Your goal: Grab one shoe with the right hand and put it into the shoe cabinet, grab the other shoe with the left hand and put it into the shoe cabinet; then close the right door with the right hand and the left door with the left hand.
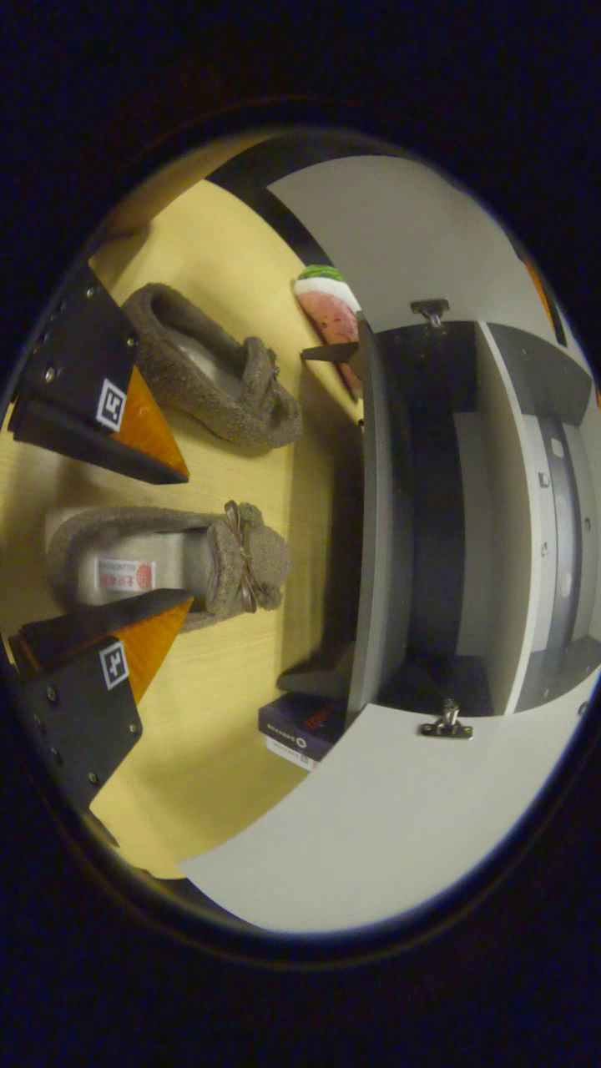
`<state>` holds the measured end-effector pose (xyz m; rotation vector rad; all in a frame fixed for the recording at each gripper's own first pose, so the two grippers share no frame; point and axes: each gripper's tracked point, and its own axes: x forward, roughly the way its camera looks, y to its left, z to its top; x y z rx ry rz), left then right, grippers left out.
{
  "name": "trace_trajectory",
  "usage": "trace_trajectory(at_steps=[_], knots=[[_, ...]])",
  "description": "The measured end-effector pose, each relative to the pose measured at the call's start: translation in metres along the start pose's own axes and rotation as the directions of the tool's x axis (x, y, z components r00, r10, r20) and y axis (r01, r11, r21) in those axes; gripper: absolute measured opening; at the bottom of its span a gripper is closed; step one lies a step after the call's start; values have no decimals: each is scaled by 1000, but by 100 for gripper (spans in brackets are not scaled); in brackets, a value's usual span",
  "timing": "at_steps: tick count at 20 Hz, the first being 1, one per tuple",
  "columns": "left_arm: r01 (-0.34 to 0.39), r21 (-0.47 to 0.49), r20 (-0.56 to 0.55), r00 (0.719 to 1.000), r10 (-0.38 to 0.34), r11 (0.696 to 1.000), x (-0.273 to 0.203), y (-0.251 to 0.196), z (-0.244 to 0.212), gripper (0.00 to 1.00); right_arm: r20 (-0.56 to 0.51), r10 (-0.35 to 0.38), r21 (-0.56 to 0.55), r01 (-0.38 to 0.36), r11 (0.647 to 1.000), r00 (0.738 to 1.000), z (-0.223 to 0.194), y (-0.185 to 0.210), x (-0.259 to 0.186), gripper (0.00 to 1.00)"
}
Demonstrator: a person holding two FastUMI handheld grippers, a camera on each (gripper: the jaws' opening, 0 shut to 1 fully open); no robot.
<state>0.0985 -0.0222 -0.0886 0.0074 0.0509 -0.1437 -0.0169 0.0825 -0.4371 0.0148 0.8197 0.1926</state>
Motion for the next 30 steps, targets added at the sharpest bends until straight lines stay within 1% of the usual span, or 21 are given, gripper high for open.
trace_trajectory(at_steps=[1,2,3,4,5,6,7,8,9,10,12,13,14,16,19,22,23,24,27,28,30], knots=[[-13,1,-9,1000,13,1000,3,4,-3,96,-4,21,5,-20,1000,1000,3,4,5,72],[-18,5,-9,1000,18,1000,5,6,-4,96,-8,29,6,-29,1000,1000,5,8,12,72],[-20,9,-9,1000,20,1000,8,7,-5,96,-21,27,12,-27,1000,999,2,9,22,72],[-23,11,-11,1000,23,1000,9,8,-6,96,-49,1,34,1,999,999,-2,4,28,72],[-22,14,-16,1000,23,1000,11,7,-8,96,-71,-41,65,46,997,997,-5,-5,38,51],[-18,15,-22,1000,18,1000,11,6,-10,96,-83,-25,101,33,994,996,-6,-2,41,30],[-7,19,-24,1000,7,1000,12,2,-11,96,-77,-23,106,31,994,997,-2,-3,43,22],[4,25,-22,1000,-3,1000,13,0,-11,96,-63,7,80,-2,997,998,1,2,45,21],[9,33,-21,1000,-8,999,14,-2,-12,96,-54,19,70,-15,997,998,-5,4,59,13],[9,37,-24,1000,-8,999,16,-2,-13,96,-38,37,67,-34,997,999,0,10,48,4],[19,35,-29,999,-18,999,17,-3,-14,96,-5,42,26,-41,999,999,3,7,48,4],[22,34,-31,999,-21,999,18,-3,-15,96,10,57,26,-58,998,998,6,9,43,1],[20,34,-33,999,-19,999,19,-2,-16,96,22,79,27,-80,996,997,7,12,41,1],[12,31,-38,999,-11,999,20,4,-17,96,66,88,23,-90,996,994,20,11,28,1],[-2,15,-48,999,3,1000,22,11,-18,96,134,94,4,-95,995,986,51,11,0,1],[-12,3,-52,999,12,1000,21,17,-17,96,216,77,-63,-65,996,973,103,7,-39,1],[-15,3,-51,999,15,1000,21,18,-16,94,245,78,-84,-59,995,966,123,7,-55,1],[-17,3,-47,999,17,1000,20,19,-15,96,277,88,-99,-63,993,957,143,10,-71,1],[-18,3,-44,999,18,1000,18,18,-14,96,348,98,-144,-50,988,932,195,16,-122,1],[-21,4,-49,999,22,1000,18,19,-15,96,377,104,-148,-51,988,920,209,18,-136,1],[-14,-7,-70,997,14,1000,17,14,-21,96,449,128,-161,-61,985,885,243,28,-168,1]])
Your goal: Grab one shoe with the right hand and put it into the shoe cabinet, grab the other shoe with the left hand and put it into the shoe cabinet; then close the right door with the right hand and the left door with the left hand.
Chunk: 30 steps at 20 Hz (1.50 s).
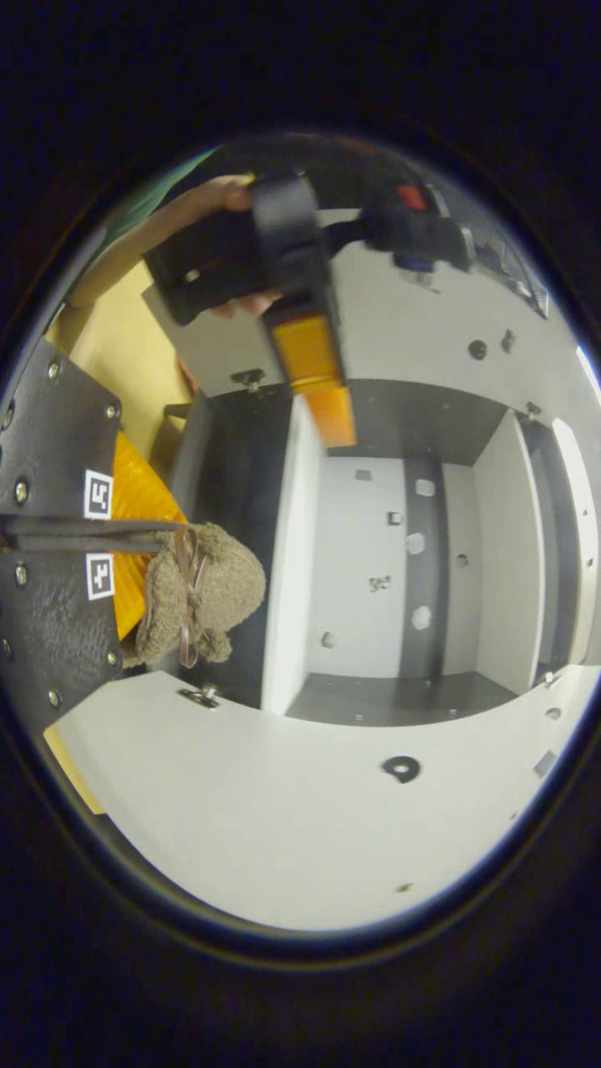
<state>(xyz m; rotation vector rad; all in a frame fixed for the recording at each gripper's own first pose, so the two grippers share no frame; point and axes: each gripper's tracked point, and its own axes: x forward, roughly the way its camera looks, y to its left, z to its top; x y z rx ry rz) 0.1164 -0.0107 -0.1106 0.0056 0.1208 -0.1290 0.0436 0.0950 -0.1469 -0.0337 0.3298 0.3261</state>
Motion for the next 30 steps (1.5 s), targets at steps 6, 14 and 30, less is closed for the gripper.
trace_trajectory(at_steps=[6,14,30], knots=[[-1,-8,-31,1000,0,1000,7,0,-10,96,199,-19,-7,21,1000,980,110,-6,-16,1],[-34,-10,-23,999,34,999,7,8,-7,96,252,-84,-119,117,986,964,204,-20,52,1],[-46,14,-32,998,46,999,15,26,-10,96,-77,-222,-154,208,966,972,134,-90,282,5]])
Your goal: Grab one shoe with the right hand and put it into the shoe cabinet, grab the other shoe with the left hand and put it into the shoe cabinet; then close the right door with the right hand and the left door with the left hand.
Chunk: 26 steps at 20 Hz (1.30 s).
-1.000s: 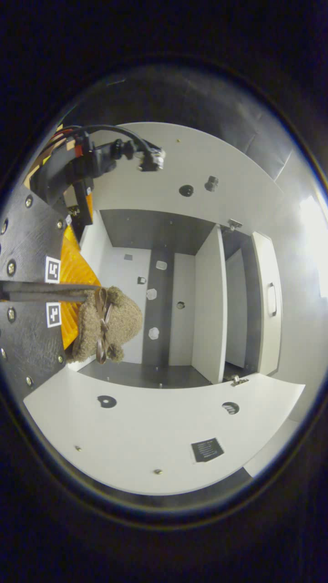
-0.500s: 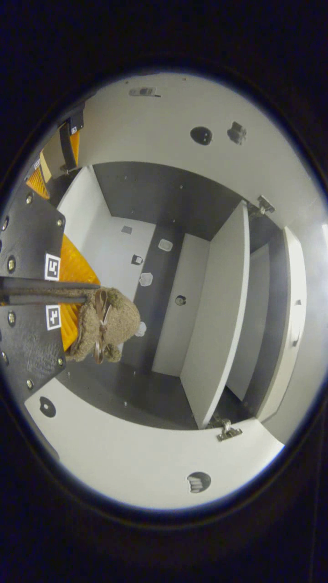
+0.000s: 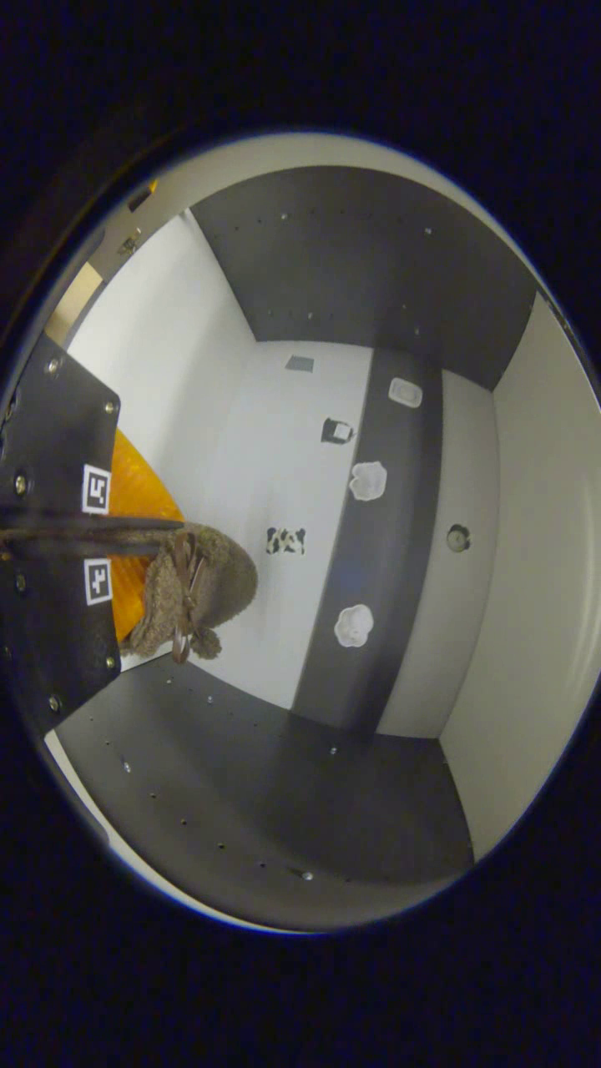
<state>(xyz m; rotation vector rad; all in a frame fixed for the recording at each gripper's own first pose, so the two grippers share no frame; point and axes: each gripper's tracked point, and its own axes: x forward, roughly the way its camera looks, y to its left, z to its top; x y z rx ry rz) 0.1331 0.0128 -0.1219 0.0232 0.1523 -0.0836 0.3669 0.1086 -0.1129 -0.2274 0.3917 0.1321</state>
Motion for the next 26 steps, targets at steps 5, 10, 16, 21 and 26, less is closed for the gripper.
trace_trajectory(at_steps=[5,10,16,21,26], knots=[[-32,-18,-11,999,32,999,3,4,-3,96,-57,-12,-95,7,995,998,-19,-3,31,5],[-28,-36,-15,1000,27,999,3,3,-3,96,-150,-23,-182,-5,983,988,-44,5,27,22],[-16,-67,-19,1000,15,998,-3,-5,-2,96,-112,-15,-173,-5,985,994,-21,-3,-2,86],[-39,-65,-32,999,37,997,-10,-4,-7,97,7,-9,-64,10,998,1000,8,-17,-71,98],[-64,-70,-68,996,59,995,-11,-1,-17,97,204,70,82,-88,993,976,16,2,-161,99]])
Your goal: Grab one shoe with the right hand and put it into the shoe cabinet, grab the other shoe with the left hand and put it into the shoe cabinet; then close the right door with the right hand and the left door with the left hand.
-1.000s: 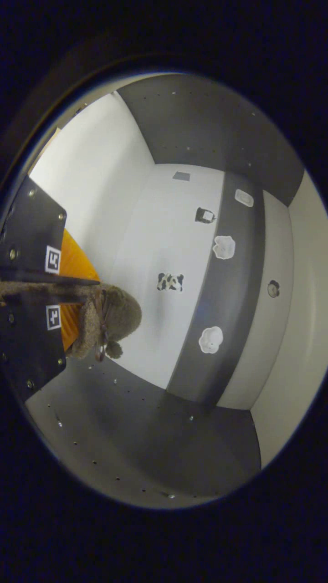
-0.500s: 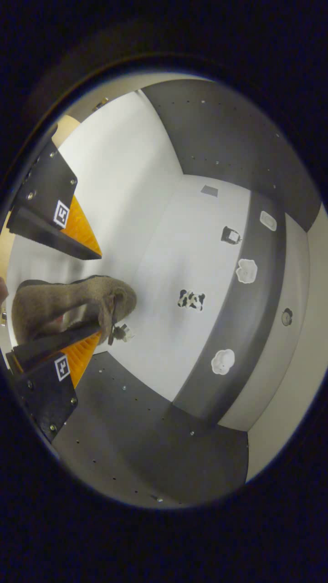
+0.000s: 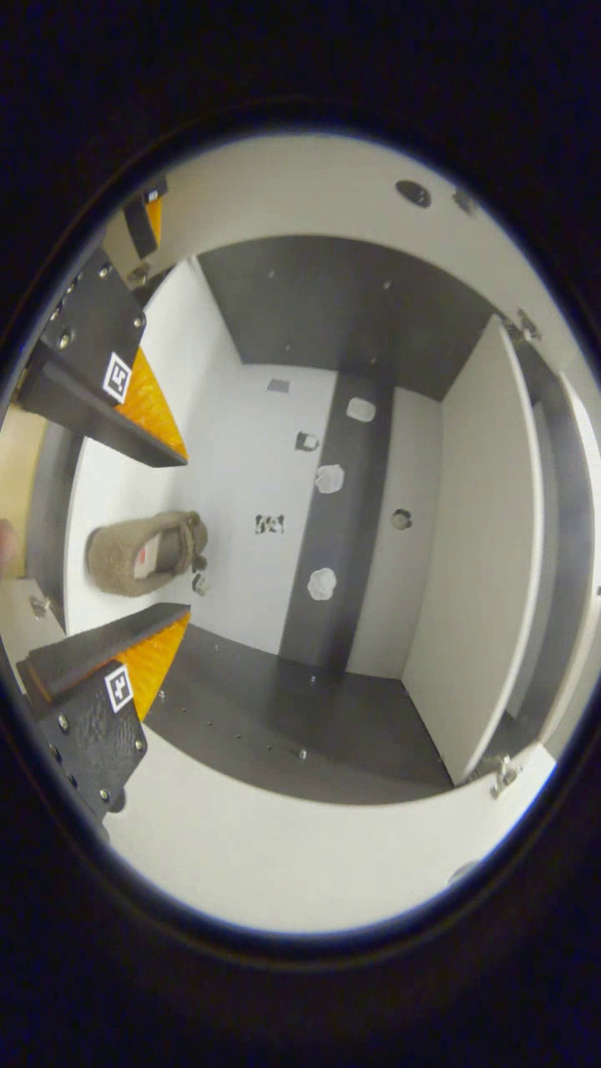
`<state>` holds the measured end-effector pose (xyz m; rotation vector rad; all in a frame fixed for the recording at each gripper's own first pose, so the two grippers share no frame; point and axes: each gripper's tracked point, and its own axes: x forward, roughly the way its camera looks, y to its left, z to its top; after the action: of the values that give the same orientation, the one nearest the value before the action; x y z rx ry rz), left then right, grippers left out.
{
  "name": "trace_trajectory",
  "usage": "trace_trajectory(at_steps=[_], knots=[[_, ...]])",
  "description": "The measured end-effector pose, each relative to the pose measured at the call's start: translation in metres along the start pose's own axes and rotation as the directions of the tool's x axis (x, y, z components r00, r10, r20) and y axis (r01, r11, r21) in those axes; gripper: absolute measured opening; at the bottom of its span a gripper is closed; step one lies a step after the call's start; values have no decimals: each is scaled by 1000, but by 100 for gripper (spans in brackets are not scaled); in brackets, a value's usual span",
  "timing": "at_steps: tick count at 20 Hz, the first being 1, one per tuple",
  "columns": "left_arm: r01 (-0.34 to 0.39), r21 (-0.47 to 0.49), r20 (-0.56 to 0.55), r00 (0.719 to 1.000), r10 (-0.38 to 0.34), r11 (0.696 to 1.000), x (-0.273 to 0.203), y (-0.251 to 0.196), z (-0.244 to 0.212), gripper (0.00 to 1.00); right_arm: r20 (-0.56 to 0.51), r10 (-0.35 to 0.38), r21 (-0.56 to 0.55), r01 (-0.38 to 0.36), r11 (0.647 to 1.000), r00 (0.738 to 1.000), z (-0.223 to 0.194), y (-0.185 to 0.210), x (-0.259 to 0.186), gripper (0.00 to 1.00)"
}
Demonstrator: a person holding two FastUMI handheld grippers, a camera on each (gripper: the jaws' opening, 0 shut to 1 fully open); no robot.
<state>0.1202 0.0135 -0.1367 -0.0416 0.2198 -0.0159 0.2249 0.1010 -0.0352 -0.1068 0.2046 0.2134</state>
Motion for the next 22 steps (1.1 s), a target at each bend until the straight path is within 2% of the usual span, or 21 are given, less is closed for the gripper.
trace_trajectory(at_steps=[4,6,8,12,14,20,22], knots=[[6,-17,3,1000,-6,1000,-7,-7,-4,95,115,44,84,-54,995,992,-14,15,-67,98],[-36,-6,-9,999,36,999,-11,-3,-15,95,147,51,115,-68,991,988,-29,19,-89,99],[-79,2,-9,997,79,997,-14,5,-31,96,154,37,92,-52,994,987,-48,14,-106,98],[-113,51,-39,993,115,992,-32,15,-81,96,186,-10,92,-7,996,983,-69,6,-130,98],[-120,61,-65,990,124,991,-42,17,-105,96,197,-1,118,-22,993,980,-78,9,-138,99],[-85,54,-186,978,93,995,-67,15,-178,96,181,-24,121,2,993,983,-105,10,-154,98],[-74,39,-265,961,81,997,-75,13,-213,96,180,-14,149,-13,989,984,-107,14,-158,98]])
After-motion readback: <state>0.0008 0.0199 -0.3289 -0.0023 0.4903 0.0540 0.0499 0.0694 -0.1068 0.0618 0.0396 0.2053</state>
